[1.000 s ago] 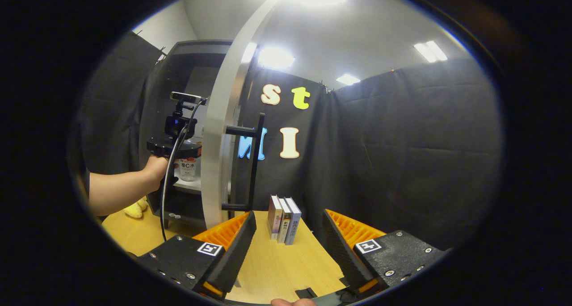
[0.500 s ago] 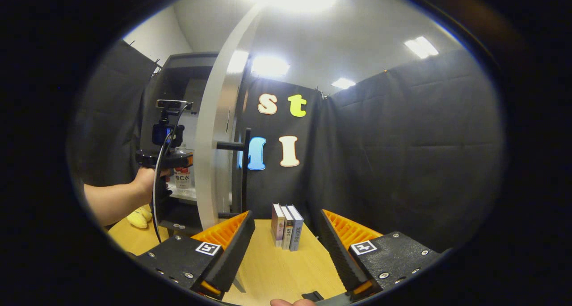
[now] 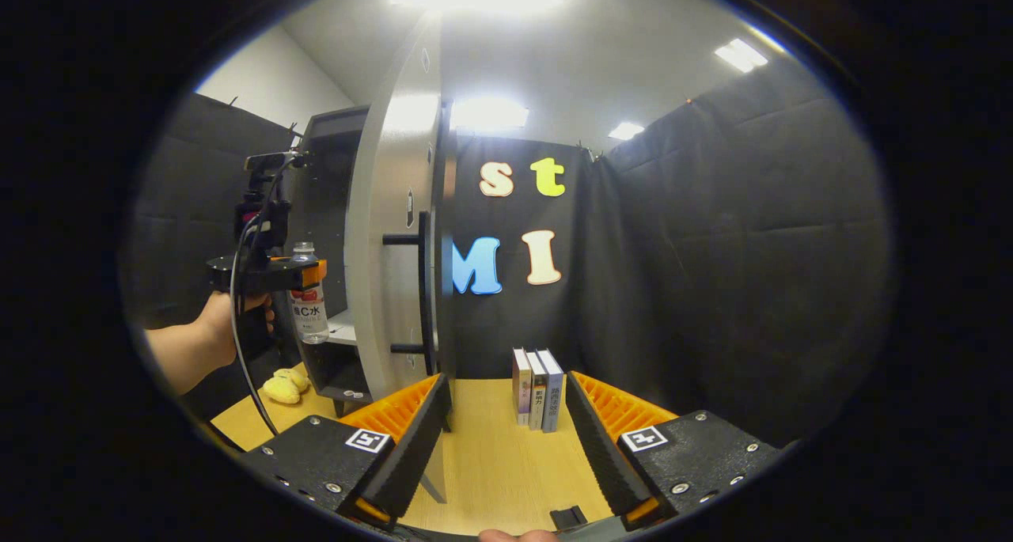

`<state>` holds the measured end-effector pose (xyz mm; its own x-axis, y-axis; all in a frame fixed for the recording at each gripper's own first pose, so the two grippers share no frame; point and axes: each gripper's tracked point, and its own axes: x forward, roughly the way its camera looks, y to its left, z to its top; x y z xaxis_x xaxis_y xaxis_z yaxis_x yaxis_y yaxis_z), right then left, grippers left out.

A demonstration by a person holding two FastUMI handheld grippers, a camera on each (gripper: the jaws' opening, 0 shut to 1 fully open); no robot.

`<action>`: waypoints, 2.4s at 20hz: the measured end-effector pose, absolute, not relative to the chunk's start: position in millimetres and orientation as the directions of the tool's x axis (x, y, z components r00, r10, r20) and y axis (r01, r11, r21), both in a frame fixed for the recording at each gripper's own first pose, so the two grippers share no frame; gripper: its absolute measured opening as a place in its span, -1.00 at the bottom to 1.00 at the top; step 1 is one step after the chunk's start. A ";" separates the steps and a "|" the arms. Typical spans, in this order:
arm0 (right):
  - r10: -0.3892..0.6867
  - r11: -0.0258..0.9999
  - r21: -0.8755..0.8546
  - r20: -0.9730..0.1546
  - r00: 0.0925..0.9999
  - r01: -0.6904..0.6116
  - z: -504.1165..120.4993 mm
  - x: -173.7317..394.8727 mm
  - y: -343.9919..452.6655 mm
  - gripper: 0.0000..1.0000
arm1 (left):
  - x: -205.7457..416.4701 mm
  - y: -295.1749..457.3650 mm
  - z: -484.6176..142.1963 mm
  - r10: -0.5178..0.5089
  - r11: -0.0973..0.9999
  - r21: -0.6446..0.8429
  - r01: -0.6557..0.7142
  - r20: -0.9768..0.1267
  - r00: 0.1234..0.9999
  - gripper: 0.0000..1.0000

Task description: Open the cabinet door with the right hand, grasp the bottle in the cabinet with the left hand and place it on the coaster, then close the cabinet door with the right hand.

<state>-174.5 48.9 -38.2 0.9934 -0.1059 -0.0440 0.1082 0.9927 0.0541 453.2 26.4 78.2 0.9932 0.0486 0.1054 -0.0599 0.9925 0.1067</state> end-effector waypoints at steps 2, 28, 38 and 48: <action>-0.081 0.995 0.061 -0.065 0.995 0.085 -52.9 -179.9 48.3 0.81 | 439.1 26.5 87.0 0.102 0.990 0.084 -0.111 0.104 0.989 0.49; 0.108 0.968 -0.161 -0.420 0.901 -0.191 -229.0 -182.9 114.4 0.84 | 388.7 68.0 -15.4 0.365 0.925 0.086 -0.369 0.059 0.929 0.46; 0.096 0.970 -0.156 -0.461 0.882 -0.187 -236.1 -178.4 115.8 0.84 | 390.0 64.8 -18.4 0.334 0.940 0.047 -0.338 0.074 0.940 0.79; 0.111 0.978 -0.110 -0.449 0.887 -0.178 -231.8 -177.2 125.8 0.85 | 386.2 82.5 4.3 0.323 0.946 0.014 -0.325 0.078 0.943 0.85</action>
<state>-177.2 125.8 -231.8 0.8866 0.1111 -0.4490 -0.1782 0.9779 -0.1098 386.2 82.5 4.3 0.9432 0.3228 0.0781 -0.3248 0.9457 0.0136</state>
